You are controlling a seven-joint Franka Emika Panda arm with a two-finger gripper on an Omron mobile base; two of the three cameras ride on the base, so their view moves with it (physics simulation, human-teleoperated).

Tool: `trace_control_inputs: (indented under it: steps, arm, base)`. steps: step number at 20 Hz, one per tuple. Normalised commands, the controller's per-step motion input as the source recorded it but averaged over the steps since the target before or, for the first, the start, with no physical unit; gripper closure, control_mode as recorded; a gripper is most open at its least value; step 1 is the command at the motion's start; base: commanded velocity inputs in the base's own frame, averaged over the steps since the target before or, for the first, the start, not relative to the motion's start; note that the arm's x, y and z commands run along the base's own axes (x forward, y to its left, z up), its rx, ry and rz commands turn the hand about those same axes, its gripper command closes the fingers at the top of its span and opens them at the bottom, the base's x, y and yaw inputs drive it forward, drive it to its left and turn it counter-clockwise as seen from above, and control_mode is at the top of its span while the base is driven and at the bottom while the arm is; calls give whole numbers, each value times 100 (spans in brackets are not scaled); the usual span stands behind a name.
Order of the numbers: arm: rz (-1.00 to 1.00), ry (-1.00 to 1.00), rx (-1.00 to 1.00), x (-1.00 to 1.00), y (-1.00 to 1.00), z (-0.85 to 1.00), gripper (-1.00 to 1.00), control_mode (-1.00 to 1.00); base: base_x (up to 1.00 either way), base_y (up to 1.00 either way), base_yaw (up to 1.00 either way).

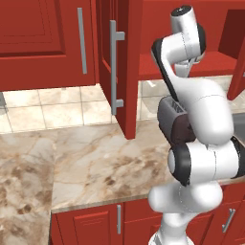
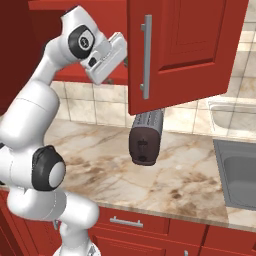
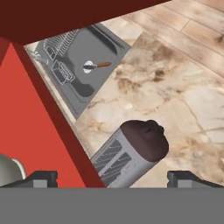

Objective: Open the cabinet, pick the kettle from the cabinet, and place it in the sink.

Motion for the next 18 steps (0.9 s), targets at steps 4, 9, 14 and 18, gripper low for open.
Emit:
trace_control_inputs:
  steps: [4, 9, 14, 18]
  arm:
    - [0, 0, -9, 26, -16, -8, -100, -100]
    - [0, 0, -7, 23, -21, -7, -100, -100]
    - [0, 0, -6, 14, -23, -6, -100, -100]
    - [0, 0, -3, 11, -24, -3, -100, -100]
  base:
    - [0, 0, 0]
    - [0, 0, 0]
    - [0, 0, 0]
    - [0, 0, 0]
